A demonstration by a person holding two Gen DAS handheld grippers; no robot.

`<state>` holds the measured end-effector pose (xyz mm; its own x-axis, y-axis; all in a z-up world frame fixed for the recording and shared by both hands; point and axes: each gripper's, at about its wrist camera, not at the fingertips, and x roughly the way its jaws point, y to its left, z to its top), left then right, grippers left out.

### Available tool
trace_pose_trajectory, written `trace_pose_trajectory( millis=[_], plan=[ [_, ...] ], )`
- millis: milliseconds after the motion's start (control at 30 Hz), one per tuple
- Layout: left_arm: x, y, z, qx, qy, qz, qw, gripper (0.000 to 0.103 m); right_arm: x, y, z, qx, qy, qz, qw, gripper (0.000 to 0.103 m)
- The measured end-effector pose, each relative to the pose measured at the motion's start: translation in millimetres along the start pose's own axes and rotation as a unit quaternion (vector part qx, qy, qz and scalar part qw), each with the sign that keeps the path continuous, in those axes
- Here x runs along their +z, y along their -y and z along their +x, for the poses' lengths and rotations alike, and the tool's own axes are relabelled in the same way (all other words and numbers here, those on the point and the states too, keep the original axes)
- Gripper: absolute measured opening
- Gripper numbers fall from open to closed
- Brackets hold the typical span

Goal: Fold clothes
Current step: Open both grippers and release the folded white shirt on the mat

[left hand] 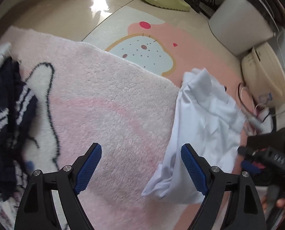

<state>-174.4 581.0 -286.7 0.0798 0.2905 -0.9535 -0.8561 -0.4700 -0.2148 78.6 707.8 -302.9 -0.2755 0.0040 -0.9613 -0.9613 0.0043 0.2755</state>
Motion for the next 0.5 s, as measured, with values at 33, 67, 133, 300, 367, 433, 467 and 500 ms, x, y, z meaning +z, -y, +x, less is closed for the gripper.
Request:
trace_pose_trajectory(
  millis=[33,67,133,300,367,433,467,500],
  plan=[
    [-3.4,3.3,-2.2,0.004,0.000,0.011,0.9999,0.085,-0.9,-1.5,-1.6,0.001,0.002,-0.004,1.000,0.078],
    [-7.0,7.5,-5.2,0.003,0.002,0.020,0.9998,0.085,-1.8,-3.0,-3.1,0.001,0.004,-0.008,1.000,0.078],
    [-9.3,16.0,-9.8,-0.001,0.003,0.031,0.9995,0.085,-4.3,-9.1,-5.4,0.005,0.005,-0.014,1.000,0.078],
    [-7.3,37.4,-20.7,-0.003,0.018,0.058,0.9981,0.085,-3.2,-15.8,-12.0,0.002,0.015,-0.026,1.000,0.078],
    [-6.7,45.3,-26.3,-0.007,0.029,0.070,0.9971,0.085,-2.7,-15.4,-16.5,0.000,0.023,-0.029,0.999,0.078],
    [-6.6,54.0,-32.6,-0.015,0.040,0.082,0.9957,0.085,-0.5,-13.3,-23.0,0.001,0.036,-0.030,0.999,0.078],
    [-5.3,59.7,-34.4,-0.016,0.047,0.091,0.9946,0.085,0.1,-12.0,-26.8,0.008,0.045,-0.029,0.999,0.078],
    [-5.4,65.9,-37.3,-0.012,0.053,0.103,0.9932,0.085,0.4,-12.7,-30.3,0.016,0.051,-0.027,0.998,0.078]
  ],
)
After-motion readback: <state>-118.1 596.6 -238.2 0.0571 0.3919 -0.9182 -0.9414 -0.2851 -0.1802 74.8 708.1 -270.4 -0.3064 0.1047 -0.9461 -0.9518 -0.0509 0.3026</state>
